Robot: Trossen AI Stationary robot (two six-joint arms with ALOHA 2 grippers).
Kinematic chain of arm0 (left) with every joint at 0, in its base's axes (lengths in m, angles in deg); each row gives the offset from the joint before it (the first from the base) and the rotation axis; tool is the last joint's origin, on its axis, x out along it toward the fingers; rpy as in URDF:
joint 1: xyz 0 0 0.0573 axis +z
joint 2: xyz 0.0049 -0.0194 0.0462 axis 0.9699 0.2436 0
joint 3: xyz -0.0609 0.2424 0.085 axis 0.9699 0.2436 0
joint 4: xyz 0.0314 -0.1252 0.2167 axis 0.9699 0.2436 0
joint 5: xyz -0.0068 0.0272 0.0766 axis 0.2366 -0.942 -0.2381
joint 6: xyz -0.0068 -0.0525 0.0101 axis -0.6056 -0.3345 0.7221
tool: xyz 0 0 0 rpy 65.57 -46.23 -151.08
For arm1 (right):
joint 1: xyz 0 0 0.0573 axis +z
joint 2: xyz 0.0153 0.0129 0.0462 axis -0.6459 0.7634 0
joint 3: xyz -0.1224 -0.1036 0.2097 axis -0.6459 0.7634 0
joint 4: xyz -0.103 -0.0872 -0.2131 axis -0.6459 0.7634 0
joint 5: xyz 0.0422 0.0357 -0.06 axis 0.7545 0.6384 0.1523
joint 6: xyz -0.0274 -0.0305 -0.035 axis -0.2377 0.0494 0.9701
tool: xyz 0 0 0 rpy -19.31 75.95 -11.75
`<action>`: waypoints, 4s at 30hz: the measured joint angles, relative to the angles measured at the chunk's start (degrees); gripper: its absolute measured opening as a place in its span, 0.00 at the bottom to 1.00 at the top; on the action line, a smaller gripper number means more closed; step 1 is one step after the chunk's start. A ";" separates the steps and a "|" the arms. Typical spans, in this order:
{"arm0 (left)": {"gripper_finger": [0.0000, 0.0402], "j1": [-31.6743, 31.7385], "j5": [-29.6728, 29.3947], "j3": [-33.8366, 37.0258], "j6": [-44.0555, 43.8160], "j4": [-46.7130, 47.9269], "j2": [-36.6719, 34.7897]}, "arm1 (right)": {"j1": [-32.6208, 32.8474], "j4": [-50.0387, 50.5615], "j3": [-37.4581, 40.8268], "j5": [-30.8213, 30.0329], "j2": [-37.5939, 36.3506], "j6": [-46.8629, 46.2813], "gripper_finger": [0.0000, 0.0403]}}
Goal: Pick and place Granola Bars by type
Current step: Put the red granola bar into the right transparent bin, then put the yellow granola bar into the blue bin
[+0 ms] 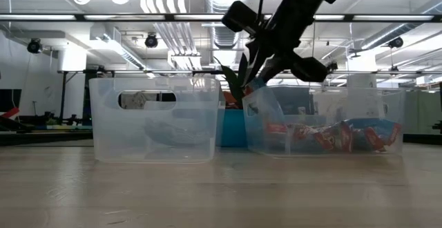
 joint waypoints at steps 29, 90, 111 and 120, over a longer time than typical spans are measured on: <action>0.39 0.01 1.51 0.00 -2.69 -0.03 -0.35 | 2.07 0.74 1.91 -2.94 -2.89 3.50 0.42; 0.39 0.68 -17.82 0.00 -19.33 0.70 2.86 | 6.57 -55.05 62.76 -6.72 -73.51 62.21 0.47; 0.39 16.91 -16.34 8.84 -24.86 1.76 7.02 | 6.55 -37.74 66.56 -14.36 -88.89 59.60 0.47; 0.39 24.04 -7.70 9.52 -19.25 1.06 10.42 | 6.55 -29.36 66.52 -13.99 -96.33 60.45 0.46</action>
